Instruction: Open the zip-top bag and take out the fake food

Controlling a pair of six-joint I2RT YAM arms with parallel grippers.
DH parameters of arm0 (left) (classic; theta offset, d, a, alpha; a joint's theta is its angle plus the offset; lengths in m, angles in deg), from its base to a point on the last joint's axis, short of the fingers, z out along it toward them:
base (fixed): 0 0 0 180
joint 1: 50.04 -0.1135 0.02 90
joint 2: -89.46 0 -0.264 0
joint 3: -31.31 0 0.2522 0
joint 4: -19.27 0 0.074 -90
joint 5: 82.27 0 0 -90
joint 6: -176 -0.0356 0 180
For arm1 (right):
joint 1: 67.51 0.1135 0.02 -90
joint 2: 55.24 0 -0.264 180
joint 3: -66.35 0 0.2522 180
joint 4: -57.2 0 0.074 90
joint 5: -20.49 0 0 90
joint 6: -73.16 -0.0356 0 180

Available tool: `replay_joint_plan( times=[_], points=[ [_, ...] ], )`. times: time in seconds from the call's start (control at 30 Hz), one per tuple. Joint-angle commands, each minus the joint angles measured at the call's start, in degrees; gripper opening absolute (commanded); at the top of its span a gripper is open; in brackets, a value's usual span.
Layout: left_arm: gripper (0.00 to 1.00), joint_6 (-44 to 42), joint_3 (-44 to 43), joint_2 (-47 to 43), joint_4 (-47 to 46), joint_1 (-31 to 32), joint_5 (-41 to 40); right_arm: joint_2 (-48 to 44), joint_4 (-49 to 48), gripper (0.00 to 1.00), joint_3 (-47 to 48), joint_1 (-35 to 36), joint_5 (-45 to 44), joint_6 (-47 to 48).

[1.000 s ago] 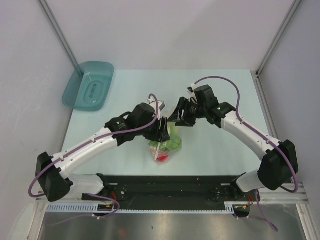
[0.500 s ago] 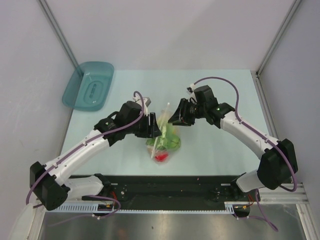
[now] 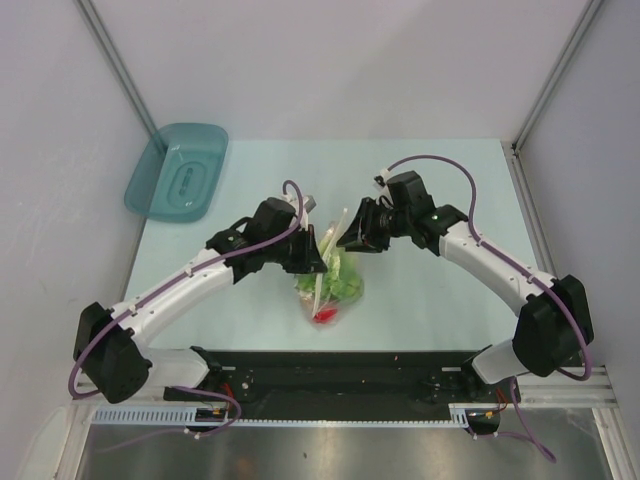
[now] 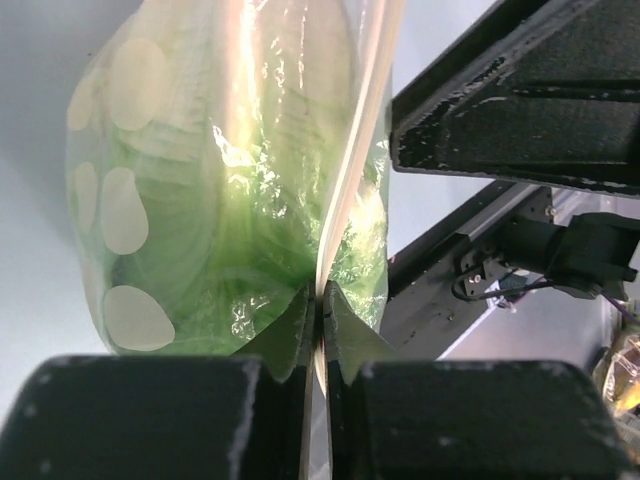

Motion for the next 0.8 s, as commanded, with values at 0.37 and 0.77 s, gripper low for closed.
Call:
replay_joint_plan(
  times=[0.37, 0.77],
  points=[
    [0.04, 2.5, 0.3, -1.6, -4.8, -0.3, 4.9, 2.3, -0.8, 0.42, 5.3, 1.0, -0.8, -0.6],
    [0.39, 1.8, -1.2, -3.3, -2.7, -0.6, 3.0, 3.3, -0.4, 0.18, 4.4, 0.9, -1.6, 1.1]
  ],
)
